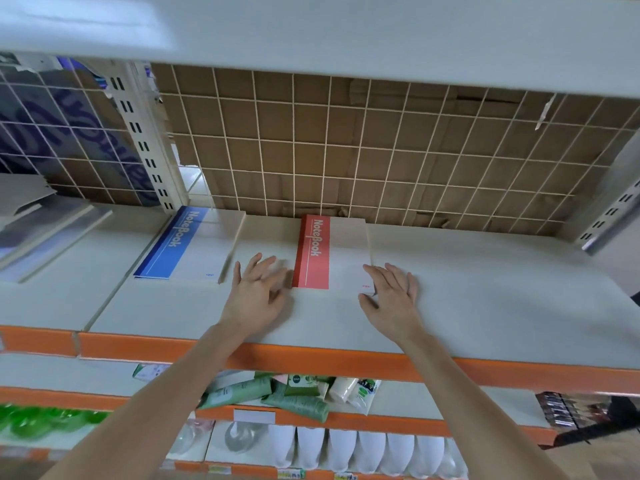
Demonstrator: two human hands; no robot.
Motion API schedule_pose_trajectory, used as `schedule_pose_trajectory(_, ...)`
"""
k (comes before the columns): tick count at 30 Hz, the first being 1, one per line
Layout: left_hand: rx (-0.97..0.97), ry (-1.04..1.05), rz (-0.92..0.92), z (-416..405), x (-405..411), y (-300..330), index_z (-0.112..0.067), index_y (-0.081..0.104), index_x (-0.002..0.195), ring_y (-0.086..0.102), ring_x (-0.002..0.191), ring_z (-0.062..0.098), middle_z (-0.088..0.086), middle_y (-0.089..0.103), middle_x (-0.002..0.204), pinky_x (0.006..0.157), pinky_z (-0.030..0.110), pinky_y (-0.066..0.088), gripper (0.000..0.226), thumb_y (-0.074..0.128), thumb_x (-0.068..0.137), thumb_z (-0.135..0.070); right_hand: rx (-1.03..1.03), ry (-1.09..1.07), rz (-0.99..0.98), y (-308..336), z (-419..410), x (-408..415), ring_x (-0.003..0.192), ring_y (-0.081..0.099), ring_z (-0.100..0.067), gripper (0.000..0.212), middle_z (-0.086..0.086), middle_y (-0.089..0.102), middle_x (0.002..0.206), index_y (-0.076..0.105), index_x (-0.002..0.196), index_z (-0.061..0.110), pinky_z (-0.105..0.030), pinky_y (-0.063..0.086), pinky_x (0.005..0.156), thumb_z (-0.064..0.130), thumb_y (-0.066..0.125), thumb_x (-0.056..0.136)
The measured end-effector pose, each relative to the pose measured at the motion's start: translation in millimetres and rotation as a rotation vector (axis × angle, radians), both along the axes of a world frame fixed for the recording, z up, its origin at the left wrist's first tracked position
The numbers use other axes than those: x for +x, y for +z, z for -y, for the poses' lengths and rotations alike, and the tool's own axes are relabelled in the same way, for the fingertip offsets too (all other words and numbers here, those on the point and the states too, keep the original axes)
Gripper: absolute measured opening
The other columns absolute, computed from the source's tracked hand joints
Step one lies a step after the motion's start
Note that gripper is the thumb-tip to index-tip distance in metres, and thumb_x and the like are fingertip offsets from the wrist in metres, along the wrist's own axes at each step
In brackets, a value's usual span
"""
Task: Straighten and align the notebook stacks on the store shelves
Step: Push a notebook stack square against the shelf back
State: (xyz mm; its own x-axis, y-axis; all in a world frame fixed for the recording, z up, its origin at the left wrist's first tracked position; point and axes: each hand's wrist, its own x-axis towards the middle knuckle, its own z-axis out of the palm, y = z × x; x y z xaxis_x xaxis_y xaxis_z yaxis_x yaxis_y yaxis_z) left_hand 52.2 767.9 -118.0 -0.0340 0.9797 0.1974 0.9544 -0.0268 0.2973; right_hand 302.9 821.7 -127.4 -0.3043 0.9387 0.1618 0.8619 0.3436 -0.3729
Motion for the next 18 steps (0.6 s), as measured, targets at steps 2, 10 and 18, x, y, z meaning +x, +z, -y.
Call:
schedule_pose_trajectory(2, 0.106, 0.000, 0.014, 8, -7, 6, -0.018, 0.048, 0.137, 0.016, 0.144, 0.020, 0.003, 0.031, 0.150, 0.117, 0.042, 0.002, 0.044, 0.049, 0.092, -0.015, 0.026, 0.002, 0.005, 3, 1, 2, 0.145, 0.004, -0.013, 0.059, 0.003, 0.026, 0.153, 0.026, 0.148, 0.024, -0.034, -0.011, 0.112, 0.033, 0.049, 0.094)
schedule_pose_trajectory(10, 0.157, 0.048, -0.027, 46, -79, 30, -0.008, 0.057, 0.128, 0.028, 0.139, 0.032, 0.014, 0.040, 0.144, 0.116, 0.047, 0.017, 0.042, 0.056, 0.086, 0.000, 0.143, 0.100, -0.097, 35, 8, -46, 0.144, 0.014, -0.021, 0.060, -0.002, 0.031, 0.151, 0.035, 0.144, 0.018, -0.037, -0.003, 0.114, 0.030, 0.059, 0.091)
schedule_pose_trajectory(18, 0.206, 0.089, -0.230, 83, -195, 68, 0.001, 0.067, 0.110, 0.052, 0.116, 0.046, 0.027, 0.057, 0.122, 0.096, 0.061, 0.041, 0.041, 0.074, 0.069, 0.004, 0.243, 0.256, -0.107, 66, 21, -181, 0.140, 0.022, -0.026, 0.061, -0.004, 0.035, 0.148, 0.034, 0.145, 0.017, -0.038, 0.000, 0.113, 0.039, 0.054, 0.091)
